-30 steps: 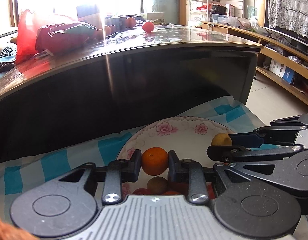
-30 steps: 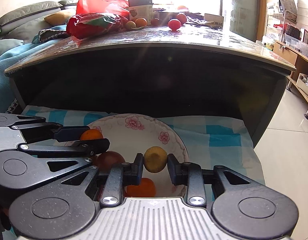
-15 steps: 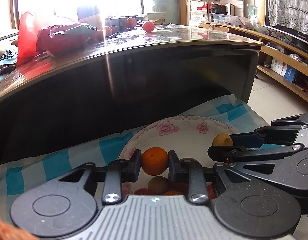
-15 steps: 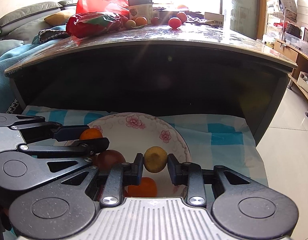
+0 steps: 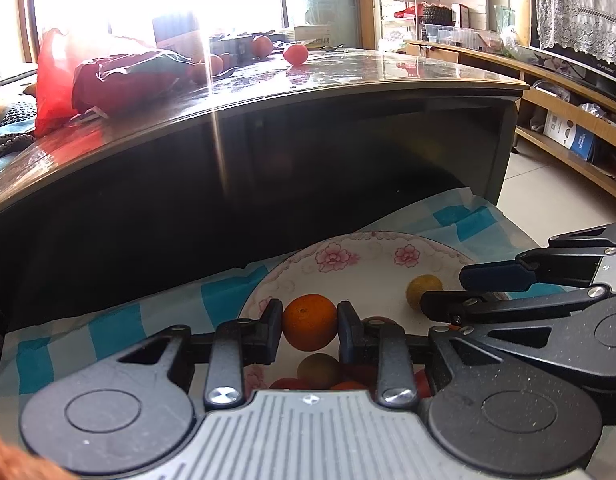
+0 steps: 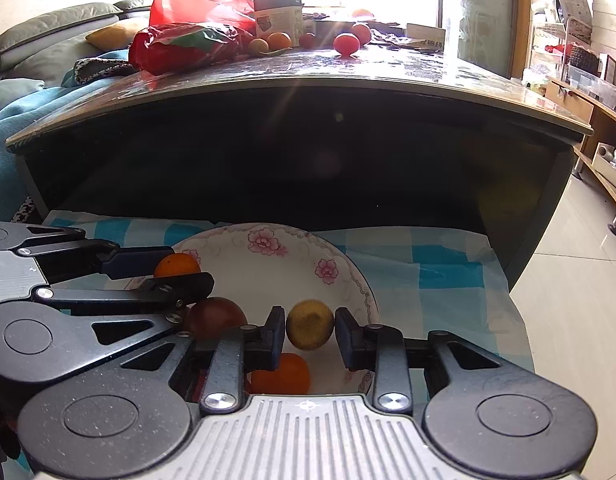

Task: Organize fruits
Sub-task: 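Lower both held fruits into the bowl, then open both tools to release the mandarin and brown fruit into the bowl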

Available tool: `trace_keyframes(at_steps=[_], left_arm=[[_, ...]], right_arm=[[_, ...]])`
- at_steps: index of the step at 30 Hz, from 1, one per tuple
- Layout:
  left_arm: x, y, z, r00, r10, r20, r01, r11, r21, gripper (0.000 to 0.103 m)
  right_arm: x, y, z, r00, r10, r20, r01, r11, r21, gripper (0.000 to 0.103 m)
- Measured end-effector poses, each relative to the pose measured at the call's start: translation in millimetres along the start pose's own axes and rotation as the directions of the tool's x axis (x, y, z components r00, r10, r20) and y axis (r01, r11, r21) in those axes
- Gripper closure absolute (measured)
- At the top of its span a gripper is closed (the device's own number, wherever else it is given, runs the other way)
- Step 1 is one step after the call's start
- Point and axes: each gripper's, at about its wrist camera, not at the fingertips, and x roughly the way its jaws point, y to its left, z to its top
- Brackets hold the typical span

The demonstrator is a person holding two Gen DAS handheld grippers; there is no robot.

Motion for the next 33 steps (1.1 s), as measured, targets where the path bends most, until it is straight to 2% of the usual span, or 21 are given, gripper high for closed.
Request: trace_keyframes(at_steps=[11,22,33], left_arm=[[-12,0,2,1.000,0.005,0.004,-0.005,1.000,0.005,0.064],[-38,0,3,1.000,0.010,0.030,-0.010,1.000,0.008,0.055],[-57,-1,-7,0.999,0.039,0.024,-0.038,0.999,-0.017,0.048]], right_arm=[[-8,-3,0,1.000,0.001,0.007,-0.001,1.000,0.002,0.070],[-26,-3,5,1.000,-0.009,0.026,0.008,1.000,0.022,0.062],[-43,1,3,0.999,-0.013,0.029,0.012,1.000,0.022,0.061]])
